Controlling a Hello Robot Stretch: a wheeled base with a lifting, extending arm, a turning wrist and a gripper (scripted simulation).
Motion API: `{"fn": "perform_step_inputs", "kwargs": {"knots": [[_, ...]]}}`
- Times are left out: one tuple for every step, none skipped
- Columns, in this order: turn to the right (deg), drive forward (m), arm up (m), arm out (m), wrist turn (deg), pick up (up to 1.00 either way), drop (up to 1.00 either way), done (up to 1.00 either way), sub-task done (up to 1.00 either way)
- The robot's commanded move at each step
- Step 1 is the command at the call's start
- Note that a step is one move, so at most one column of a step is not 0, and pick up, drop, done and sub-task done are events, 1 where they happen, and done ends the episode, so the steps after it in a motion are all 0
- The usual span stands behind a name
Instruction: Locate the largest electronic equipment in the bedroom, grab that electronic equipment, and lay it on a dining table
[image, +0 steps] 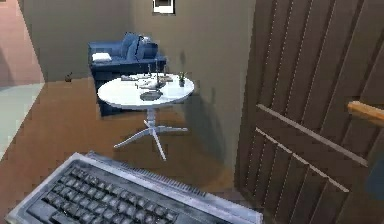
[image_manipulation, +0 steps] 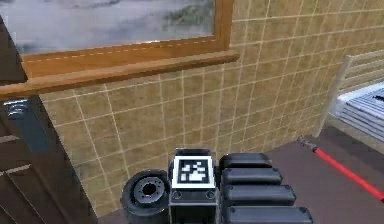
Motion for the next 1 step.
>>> {"fn": "perform_step_inputs", "kwargs": {"knots": [[-6.0, 0.00, 0.00, 0.00, 0.0, 0.00, 0.00, 0.00, 0.00]]}}
